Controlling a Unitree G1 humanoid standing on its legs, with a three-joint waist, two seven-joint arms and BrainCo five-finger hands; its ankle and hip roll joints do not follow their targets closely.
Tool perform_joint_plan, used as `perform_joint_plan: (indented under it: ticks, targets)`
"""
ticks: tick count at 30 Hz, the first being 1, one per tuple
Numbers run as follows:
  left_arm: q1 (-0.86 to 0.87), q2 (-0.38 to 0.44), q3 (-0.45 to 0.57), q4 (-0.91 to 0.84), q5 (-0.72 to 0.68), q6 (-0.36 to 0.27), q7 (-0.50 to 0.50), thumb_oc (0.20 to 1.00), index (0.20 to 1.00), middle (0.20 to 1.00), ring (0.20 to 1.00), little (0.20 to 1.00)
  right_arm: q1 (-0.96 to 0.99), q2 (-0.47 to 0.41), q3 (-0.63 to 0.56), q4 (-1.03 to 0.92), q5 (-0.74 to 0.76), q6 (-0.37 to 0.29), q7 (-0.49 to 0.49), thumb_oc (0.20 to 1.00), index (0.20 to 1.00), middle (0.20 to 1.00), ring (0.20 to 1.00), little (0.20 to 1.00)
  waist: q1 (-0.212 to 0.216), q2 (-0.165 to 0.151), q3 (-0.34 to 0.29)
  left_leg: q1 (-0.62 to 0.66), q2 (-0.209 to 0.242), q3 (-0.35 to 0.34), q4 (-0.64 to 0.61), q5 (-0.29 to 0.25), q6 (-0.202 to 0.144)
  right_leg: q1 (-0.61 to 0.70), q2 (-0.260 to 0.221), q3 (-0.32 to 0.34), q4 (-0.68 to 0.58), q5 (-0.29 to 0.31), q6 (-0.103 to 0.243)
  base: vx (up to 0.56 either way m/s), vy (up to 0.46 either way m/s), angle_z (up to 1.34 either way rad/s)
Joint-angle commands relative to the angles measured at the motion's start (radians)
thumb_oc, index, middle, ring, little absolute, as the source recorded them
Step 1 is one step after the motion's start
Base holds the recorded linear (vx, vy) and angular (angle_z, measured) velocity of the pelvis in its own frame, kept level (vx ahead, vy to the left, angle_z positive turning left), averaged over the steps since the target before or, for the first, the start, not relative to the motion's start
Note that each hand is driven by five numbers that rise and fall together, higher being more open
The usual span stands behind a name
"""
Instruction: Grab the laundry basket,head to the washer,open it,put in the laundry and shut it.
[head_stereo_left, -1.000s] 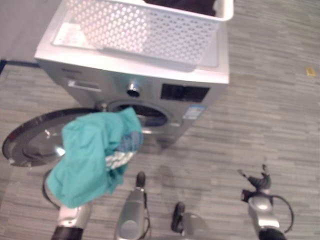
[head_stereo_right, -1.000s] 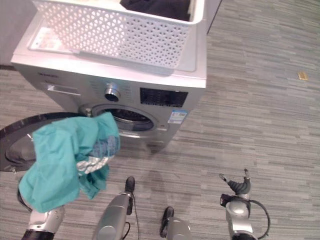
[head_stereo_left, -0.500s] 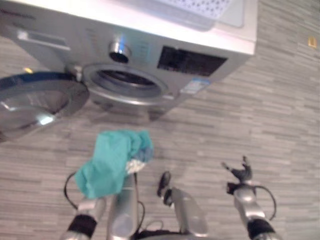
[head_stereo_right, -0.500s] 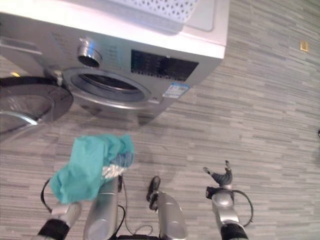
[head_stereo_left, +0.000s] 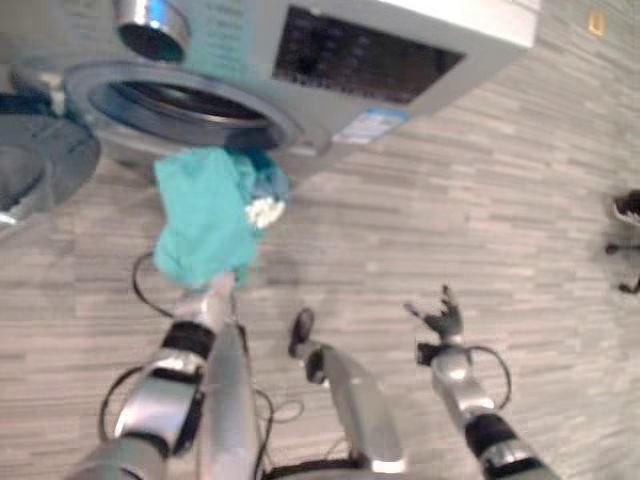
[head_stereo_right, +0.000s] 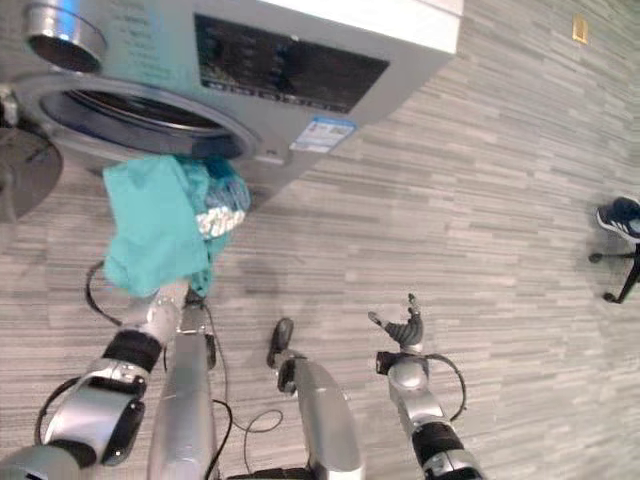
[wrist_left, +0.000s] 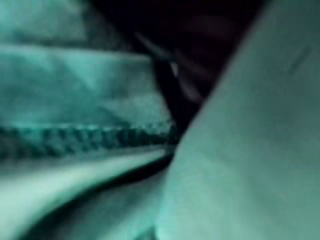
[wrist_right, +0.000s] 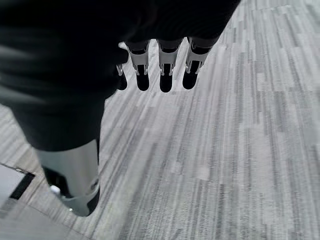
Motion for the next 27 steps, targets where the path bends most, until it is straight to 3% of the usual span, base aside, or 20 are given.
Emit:
perform_joint_plan:
  ticks: [1,3,8,17,20,21,22,23,27]
  targets:
    - [-0.065,0.058,0.011,-0.012,-0.009,-0.076,0.030,0.200,0.200,0.200,0.200,0.200,0.015,-0.042,-0.007,-0.066,0.033,-0.038,-0.031,1.000,1.000,1.000,1.000,1.000,0.011,-0.066,0.001,-0.078,0.021,0.004,0.047,-0.054,-0.007,0.082,-0.015,-0.033,-0.038,-0.041,0.008,0.03,0.004,0.03]
    - [-0.143,0.111,0.004,0.029,0.003,-0.068,0.035,0.200,0.200,0.200,0.200,0.200,0.006,-0.056,0.010,-0.085,0.022,-0.044,-0.024,1.000,1.000,1.000,1.000,1.000,-0.007,-0.078,-0.007,-0.101,0.021,0.006,0.047,-0.059,-0.009,0.067,-0.013,-0.032,-0.050,-0.027,0.014,0.02,0.011,0.02]
    - [-0.258,0.155,-0.042,0.037,0.022,-0.065,0.036,0.200,0.200,0.200,0.200,0.200,0.011,-0.077,0.018,-0.119,0.001,-0.040,0.004,1.000,1.000,1.000,1.000,1.000,-0.039,-0.095,-0.032,-0.137,0.022,0.008,0.058,-0.074,-0.005,0.057,-0.005,-0.022,-0.088,-0.006,0.025,0.02,0.018,-0.10]
    - [-0.603,0.259,-0.099,0.190,-0.136,-0.059,-0.002,0.200,0.200,0.200,0.200,0.200,-0.018,-0.122,-0.003,-0.112,0.022,-0.036,0.017,1.000,1.000,1.000,1.000,1.000,-0.114,-0.097,-0.072,-0.201,0.011,0.016,0.083,-0.104,0.000,0.037,-0.005,-0.010,-0.144,0.020,0.042,0.03,0.031,-0.04]
    - [-0.713,0.304,-0.122,0.278,-0.194,-0.039,-0.022,0.200,0.200,0.200,0.200,0.200,-0.014,-0.144,-0.020,-0.148,0.025,-0.030,0.025,1.000,1.000,1.000,1.000,1.000,-0.142,-0.101,-0.094,-0.219,0.010,0.027,0.100,-0.123,0.001,0.043,-0.007,0.010,-0.185,0.044,0.056,0.07,0.100,-0.08]
    - [-0.791,0.349,-0.164,0.361,-0.182,0.014,-0.035,0.200,0.200,0.200,0.200,0.200,-0.007,-0.173,-0.039,-0.179,0.038,-0.033,0.037,1.000,1.000,1.000,1.000,1.000,-0.165,-0.100,-0.115,-0.227,0.012,0.036,0.111,-0.138,0.003,0.051,-0.008,0.027,-0.203,0.063,0.066,0.04,0.072,-0.18]
    - [-0.806,0.353,-0.171,0.375,-0.186,0.017,-0.042,0.200,0.200,0.200,0.200,0.200,-0.007,-0.171,-0.041,-0.183,0.039,-0.030,0.039,1.000,1.000,1.000,1.000,1.000,-0.164,-0.103,-0.115,-0.230,0.012,0.037,0.114,-0.140,0.004,0.049,-0.008,0.028,-0.206,0.066,0.068,0.07,0.195,-0.30]
    - [-0.911,0.440,-0.236,0.458,-0.169,0.075,-0.065,0.200,0.200,0.200,0.200,0.200,0.039,-0.226,-0.099,-0.286,0.037,-0.030,0.060,1.000,1.000,1.000,1.000,1.000,-0.193,-0.107,-0.134,-0.244,0.019,0.052,0.142,-0.165,0.012,0.054,-0.014,0.055,-0.230,0.111,0.093,0.04,0.138,-0.34]
    - [-0.989,0.490,-0.281,0.474,-0.166,0.092,-0.063,0.200,0.200,0.200,0.200,0.200,0.102,-0.270,-0.155,-0.391,0.013,-0.012,0.069,1.000,1.000,1.000,1.000,1.000,-0.204,-0.111,-0.155,-0.267,0.034,0.071,0.193,-0.206,0.027,0.058,-0.023,0.088,-0.259,0.161,0.118,0.05,0.106,-0.27]
